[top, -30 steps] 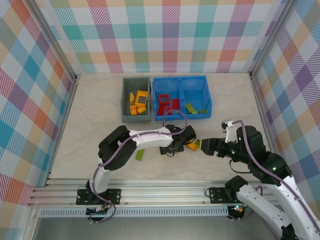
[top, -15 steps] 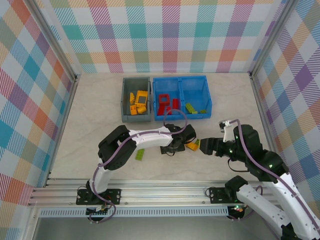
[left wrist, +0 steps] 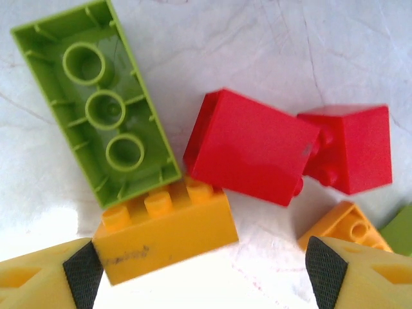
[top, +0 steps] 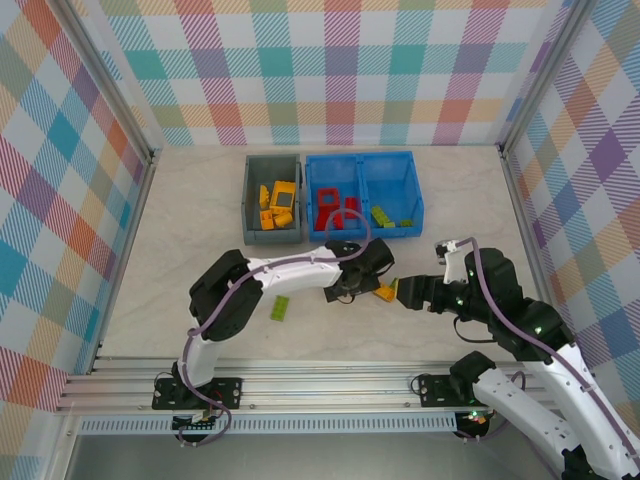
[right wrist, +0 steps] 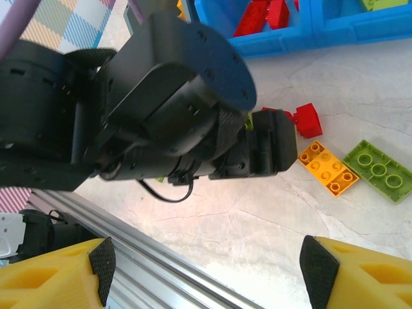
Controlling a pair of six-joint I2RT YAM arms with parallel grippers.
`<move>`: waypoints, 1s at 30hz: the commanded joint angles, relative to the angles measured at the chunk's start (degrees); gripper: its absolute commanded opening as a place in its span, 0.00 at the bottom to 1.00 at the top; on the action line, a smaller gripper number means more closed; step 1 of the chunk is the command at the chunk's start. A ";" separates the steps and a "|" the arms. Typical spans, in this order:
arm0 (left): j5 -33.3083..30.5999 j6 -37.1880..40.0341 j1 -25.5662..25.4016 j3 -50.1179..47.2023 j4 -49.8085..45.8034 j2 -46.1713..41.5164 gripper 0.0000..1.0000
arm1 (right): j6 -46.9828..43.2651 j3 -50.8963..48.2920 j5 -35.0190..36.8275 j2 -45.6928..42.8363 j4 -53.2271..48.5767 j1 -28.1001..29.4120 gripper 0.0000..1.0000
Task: Sort the legos into containers by color
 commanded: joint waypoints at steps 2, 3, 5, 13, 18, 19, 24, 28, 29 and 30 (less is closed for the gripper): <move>1.25 -2.55 1.48 1.15 -3.24 3.15 0.84 | -0.99 0.24 -1.46 -0.38 0.80 0.12 0.78; 1.45 -2.89 1.57 1.32 -3.36 3.57 0.84 | -0.99 0.39 -1.33 -0.40 0.72 0.12 0.78; 1.25 -3.34 1.57 1.58 -4.00 3.96 0.83 | -0.87 0.35 -1.07 -0.30 0.82 0.12 0.78; 0.07 -2.85 2.01 2.10 -4.16 5.34 0.78 | -0.53 0.09 -0.93 -0.28 1.09 0.13 0.77; 0.39 -3.04 2.17 1.43 -2.38 6.05 0.63 | -0.63 -0.09 -1.25 -0.54 1.31 0.11 0.77; 0.41 -3.11 2.19 1.20 -2.16 5.89 0.60 | -0.82 -0.18 -1.44 -0.52 1.31 0.12 0.77; -0.26 -3.37 1.71 -1.77 -1.02 2.29 0.48 | -2.14 0.84 -3.47 -0.59 0.95 0.12 0.78; 0.18 -3.61 0.48 -5.24 -0.73 -3.47 0.46 | -3.78 2.46 -3.38 -0.82 -0.75 0.12 0.78; 0.32 -3.58 0.18 -6.16 -0.85 -5.20 0.46 | -4.06 2.69 -3.66 -0.80 -0.88 0.12 0.78; 0.32 -3.45 -0.11 -6.91 -1.22 -7.33 0.46 | -4.35 2.96 -4.27 -0.70 -0.84 0.12 0.78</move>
